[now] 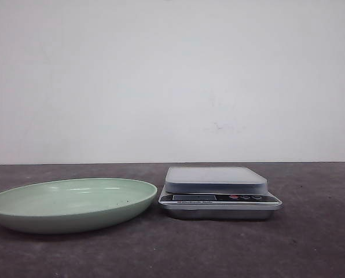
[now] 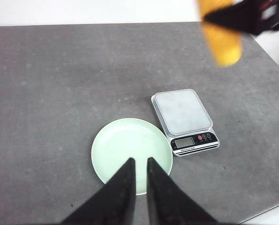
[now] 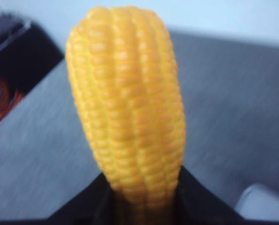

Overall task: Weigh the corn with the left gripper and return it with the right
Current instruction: 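Lift the corn with the right gripper and carry it toward the plate, then lower the corn onto the green plate and open the right gripper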

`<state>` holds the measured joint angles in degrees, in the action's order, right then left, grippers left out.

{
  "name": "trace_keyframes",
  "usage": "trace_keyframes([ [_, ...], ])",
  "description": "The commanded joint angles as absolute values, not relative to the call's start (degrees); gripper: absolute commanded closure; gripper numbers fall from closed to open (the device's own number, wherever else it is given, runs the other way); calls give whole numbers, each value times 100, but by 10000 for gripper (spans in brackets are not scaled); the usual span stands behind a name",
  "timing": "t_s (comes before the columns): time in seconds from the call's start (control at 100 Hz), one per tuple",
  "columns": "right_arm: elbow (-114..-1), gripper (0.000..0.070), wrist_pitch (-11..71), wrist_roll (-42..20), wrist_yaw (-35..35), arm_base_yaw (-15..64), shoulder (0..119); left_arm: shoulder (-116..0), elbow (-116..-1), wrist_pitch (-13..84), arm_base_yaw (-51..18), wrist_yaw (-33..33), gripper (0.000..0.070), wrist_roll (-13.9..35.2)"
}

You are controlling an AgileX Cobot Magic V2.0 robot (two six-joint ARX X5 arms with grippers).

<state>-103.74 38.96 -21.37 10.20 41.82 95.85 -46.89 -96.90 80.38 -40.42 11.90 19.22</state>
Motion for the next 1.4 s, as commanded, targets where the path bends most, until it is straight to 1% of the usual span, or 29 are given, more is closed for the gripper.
trace_keyframes([
  [0.0, -10457, 694, 3935, -2445, 1168, 4342, 9961, -4727, -9795, 7977, -4099, 1214, 700, 1868],
  [0.11, -10457, 694, 4040, -2727, 1212, 4508, 10562, -4727, -9795, 7996, -4099, 1214, 700, 1868],
  [0.33, -10457, 694, 4119, -3529, 1221, 4775, 11760, -4727, -9795, 8176, -4099, 1223, 700, 1865],
  [0.4, -10457, 694, 4117, -3675, 1245, 4851, 12044, -4724, -9795, 8232, -4099, 1223, 700, 1870],
  [0.51, -10457, 694, 4073, -3760, 1284, 4950, 12339, -4713, -9795, 8267, -4099, 1219, 700, 1896],
  [0.73, -10457, 693, 4064, -3861, 1778, 4984, 12602, -4711, -9793, 8265, -4099, 1225, 700, 1896],
  [0.82, -10457, 690, 4228, -3861, 1946, 4987, 12700, -4711, -9793, 8267, -4099, 1264, 700, 1879],
  [0.85, -10457, 672, 4296, -3861, 1949, 4984, 12702, -4711, -9793, 8265, -4099, 1267, 700, 1876],
  [0.87, -10457, 640, 4357, -3857, 1927, 4984, 12711, -4711, -9793, 8267, -4099, 1267, 700, 1876],
  [0.89, -10457, 597, 4392, -3837, 1907, 4984, 12731, -4711, -9793, 8265, -4099, 1267, 700, 1870],
  [0.91, -10457, 536, 4416, -3813, 1909, 4984, 12757, -4711, -9793, 8265, -4099, 1267, 700, 1865],
  [0.92, -10457, 523, 4423, -3806, 1914, 4984, 12759, -4711, -9793, 8265, -4099, 1264, 700, 1865],
  [0.95, -10457, 450, 4453, -3771, 1920, 4984, 12768, -4711, -9791, 8265, -4099, 1267, 700, 1863],
  [0.96, -10457, 415, 4473, -3743, 1920, 4984, 12768, -4711, -9791, 8265, -4099, 1267, 700, 1863],
  [1.01, -10457, 322, 4499, -3671, 1916, 4982, 12768, -4711, -9791, 8267, -4099, 1267, 700, 1863],
  [1.05, -10457, 263, 4501, -3588, 1907, 4974, 12768, -4711, -9791, 8267, -4099, 1264, 700, 1863],
  [1.09, -10462, 239, 4488, -3489, 1914, 4965, 12752, -4711, -9791, 8267, -4099, 1264, 700, 1865],
  [1.25, -10656, 231, 4466, -3070, 1979, 4786, 12519, -4711, -9791, 8267, -4099, 1264, 700, 1865],
  [1.31, -10923, 211, 4532, -2995, 1968, 4672, 12407, -4711, -9791, 8267, -4099, 1264, 700, 1865],
  [1.39, -11386, 213, 4700, -2703, 1946, 4534, 12278, -4711, -9791, 8267, -4099, 1264, 700, 1874],
])
